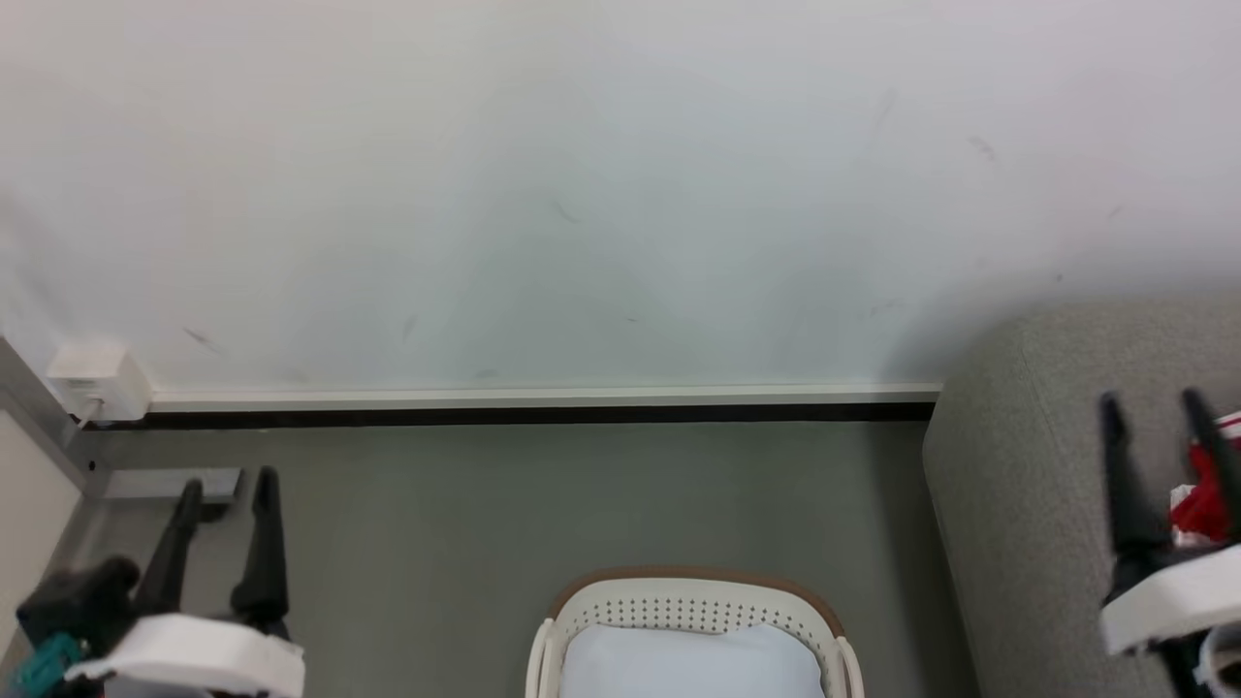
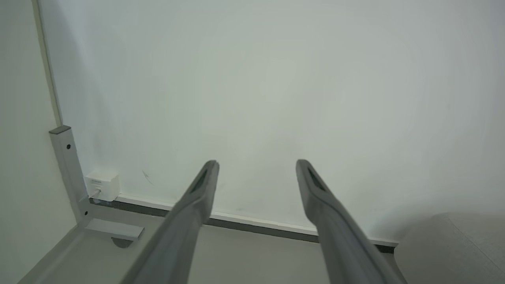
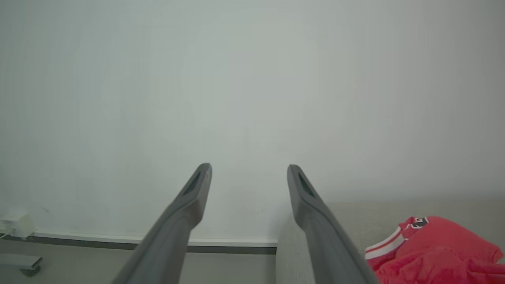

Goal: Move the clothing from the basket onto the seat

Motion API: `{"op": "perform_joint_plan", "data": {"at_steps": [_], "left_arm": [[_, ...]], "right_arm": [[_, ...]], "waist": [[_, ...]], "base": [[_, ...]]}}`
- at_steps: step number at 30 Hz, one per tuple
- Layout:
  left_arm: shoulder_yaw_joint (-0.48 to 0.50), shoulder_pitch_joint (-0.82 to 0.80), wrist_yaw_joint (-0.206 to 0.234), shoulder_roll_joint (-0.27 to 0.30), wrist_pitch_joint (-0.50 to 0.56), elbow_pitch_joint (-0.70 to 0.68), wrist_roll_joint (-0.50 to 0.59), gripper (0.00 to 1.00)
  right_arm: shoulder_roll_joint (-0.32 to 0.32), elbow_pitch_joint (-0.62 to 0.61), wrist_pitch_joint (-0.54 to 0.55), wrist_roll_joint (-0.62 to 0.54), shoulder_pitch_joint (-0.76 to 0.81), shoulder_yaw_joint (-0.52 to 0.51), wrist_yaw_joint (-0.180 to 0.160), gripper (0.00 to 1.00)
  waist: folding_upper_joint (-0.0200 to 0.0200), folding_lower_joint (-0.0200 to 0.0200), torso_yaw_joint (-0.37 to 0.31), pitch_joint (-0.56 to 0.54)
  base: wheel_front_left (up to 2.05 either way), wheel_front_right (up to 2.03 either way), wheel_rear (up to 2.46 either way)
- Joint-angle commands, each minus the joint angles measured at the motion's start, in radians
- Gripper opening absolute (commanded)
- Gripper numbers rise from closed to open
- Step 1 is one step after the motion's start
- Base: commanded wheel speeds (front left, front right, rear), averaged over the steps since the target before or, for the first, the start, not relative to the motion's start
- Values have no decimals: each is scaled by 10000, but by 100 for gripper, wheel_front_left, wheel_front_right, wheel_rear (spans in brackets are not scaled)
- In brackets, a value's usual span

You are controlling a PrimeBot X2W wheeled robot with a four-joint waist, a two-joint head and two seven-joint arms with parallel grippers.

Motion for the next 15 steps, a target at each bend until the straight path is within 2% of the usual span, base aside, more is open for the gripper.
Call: {"op": "perform_joint_plan", "data": {"at_steps": [1,9,15], "left_arm": [[350,434,-170,-288,-2,27,394,100],[1642,1607,-1022,-1801,-2,363,1827,100],[2378,1901,-1647,-2560,-2,560,2670,100]], "right_arm": [[37,341,-620,-113,366,347,-23,100],[358,2315,-3240,-506,1194,1770,-25,100],[682,2957,-3796,-607,1321,2099,-23,100]], "waist": [[0,2,62,-81],[0,2,1,-333],[0,2,-87,-414]], "base": [[0,0,0],[0,0,0],[0,0,0]]}}
